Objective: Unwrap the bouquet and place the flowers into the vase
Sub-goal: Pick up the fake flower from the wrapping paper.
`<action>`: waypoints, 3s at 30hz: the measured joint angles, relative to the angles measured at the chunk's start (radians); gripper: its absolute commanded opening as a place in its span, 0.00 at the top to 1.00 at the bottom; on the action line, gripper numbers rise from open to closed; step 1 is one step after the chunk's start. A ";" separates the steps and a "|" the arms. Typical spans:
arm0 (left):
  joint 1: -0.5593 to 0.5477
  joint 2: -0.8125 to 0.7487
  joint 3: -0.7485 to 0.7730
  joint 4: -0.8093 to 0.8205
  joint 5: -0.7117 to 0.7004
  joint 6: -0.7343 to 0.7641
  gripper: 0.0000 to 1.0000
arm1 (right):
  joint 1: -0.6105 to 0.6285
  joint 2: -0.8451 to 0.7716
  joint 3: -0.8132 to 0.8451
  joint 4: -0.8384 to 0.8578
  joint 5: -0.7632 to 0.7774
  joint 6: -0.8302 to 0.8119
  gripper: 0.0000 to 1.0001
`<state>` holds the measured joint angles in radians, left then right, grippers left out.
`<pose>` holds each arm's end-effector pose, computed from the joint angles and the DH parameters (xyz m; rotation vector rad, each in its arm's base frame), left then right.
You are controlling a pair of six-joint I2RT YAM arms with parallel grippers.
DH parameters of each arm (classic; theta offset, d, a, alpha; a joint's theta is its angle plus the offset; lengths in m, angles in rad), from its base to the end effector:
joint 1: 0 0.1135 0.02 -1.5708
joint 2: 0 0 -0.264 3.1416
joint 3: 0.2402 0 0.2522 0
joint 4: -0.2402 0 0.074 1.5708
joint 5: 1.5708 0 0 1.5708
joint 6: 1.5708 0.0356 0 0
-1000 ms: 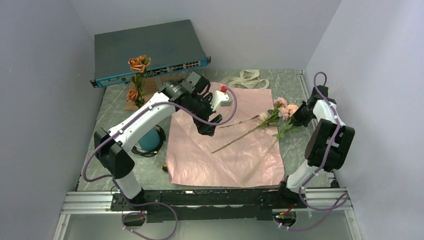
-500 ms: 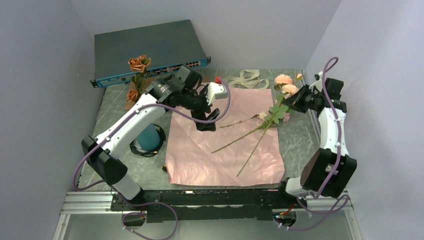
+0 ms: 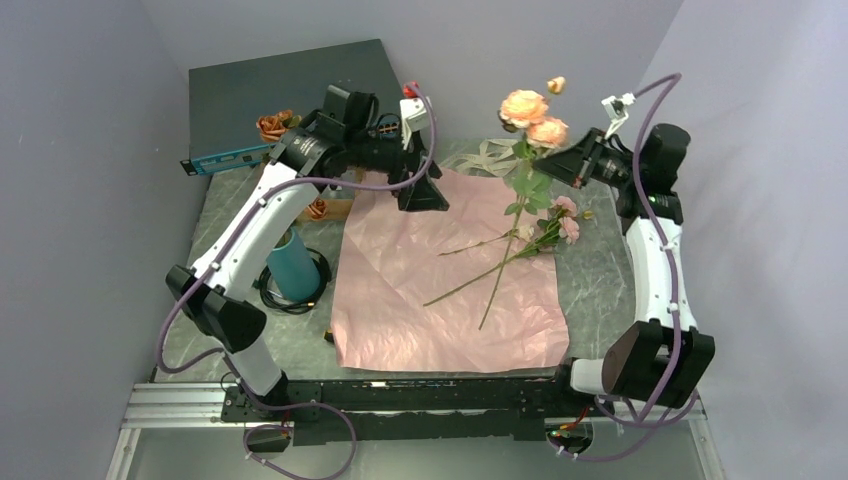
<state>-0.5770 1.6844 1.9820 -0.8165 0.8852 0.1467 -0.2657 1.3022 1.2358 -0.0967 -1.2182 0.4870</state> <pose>0.2786 -0.2142 0.4571 1.2292 1.6847 -1.1802 0.2823 -0.0422 0.3976 -0.2795 1.7512 1.2009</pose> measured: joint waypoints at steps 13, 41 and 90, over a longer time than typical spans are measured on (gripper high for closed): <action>0.000 0.112 0.015 0.354 0.199 -0.355 0.30 | 0.248 0.067 0.167 0.142 -0.133 0.014 1.00; 0.015 0.114 -0.048 0.789 0.251 -0.726 0.68 | 0.380 0.086 0.175 0.150 -0.151 0.011 1.00; 0.904 -0.641 -0.019 0.074 0.067 -0.160 1.00 | 0.393 0.114 0.205 -0.150 0.019 -0.235 0.00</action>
<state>0.3267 1.0431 1.9625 -0.7429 0.9524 -0.0135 0.1272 1.4162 1.4410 -0.2470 -1.1988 0.2516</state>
